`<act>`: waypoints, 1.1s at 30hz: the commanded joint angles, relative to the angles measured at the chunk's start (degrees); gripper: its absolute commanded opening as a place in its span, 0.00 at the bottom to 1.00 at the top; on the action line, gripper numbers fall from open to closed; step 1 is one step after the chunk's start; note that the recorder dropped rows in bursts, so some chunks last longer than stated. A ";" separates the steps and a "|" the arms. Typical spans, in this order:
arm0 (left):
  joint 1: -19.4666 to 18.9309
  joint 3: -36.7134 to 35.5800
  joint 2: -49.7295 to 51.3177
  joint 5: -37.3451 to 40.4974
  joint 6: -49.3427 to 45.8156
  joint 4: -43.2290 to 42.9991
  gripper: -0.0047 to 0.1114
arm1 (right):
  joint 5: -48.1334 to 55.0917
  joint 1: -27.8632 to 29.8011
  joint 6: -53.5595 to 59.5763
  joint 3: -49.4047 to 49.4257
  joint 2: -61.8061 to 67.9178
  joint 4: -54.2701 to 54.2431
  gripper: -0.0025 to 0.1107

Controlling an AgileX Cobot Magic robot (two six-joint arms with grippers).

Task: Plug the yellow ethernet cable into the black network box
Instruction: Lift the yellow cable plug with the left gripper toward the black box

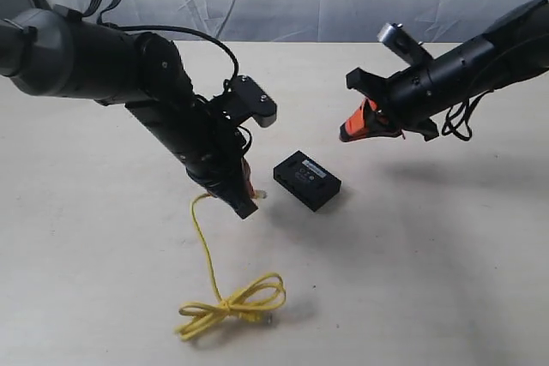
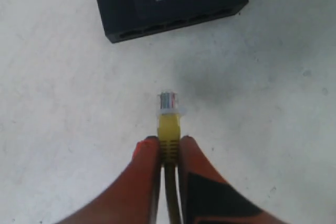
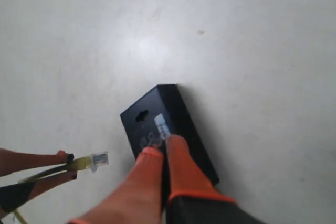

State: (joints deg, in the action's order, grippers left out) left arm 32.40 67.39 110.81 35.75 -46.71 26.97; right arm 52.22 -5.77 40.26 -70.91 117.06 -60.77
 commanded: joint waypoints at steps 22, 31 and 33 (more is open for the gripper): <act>0.86 -14.93 -3.39 -21.50 -46.06 41.95 0.04 | -3.09 -1.38 0.22 -0.21 3.75 -6.81 0.02; 0.89 -16.50 -1.71 -17.79 -75.18 72.98 0.04 | -3.96 -1.38 0.22 -0.21 4.63 -7.31 0.02; 0.89 -16.50 -0.81 -17.79 -75.18 72.80 0.04 | -3.02 -1.38 0.22 -0.21 5.91 -7.52 0.02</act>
State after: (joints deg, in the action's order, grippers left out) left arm 33.08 51.18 109.44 17.47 -120.47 98.67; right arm 48.42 -7.10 40.22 -70.91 122.25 -67.89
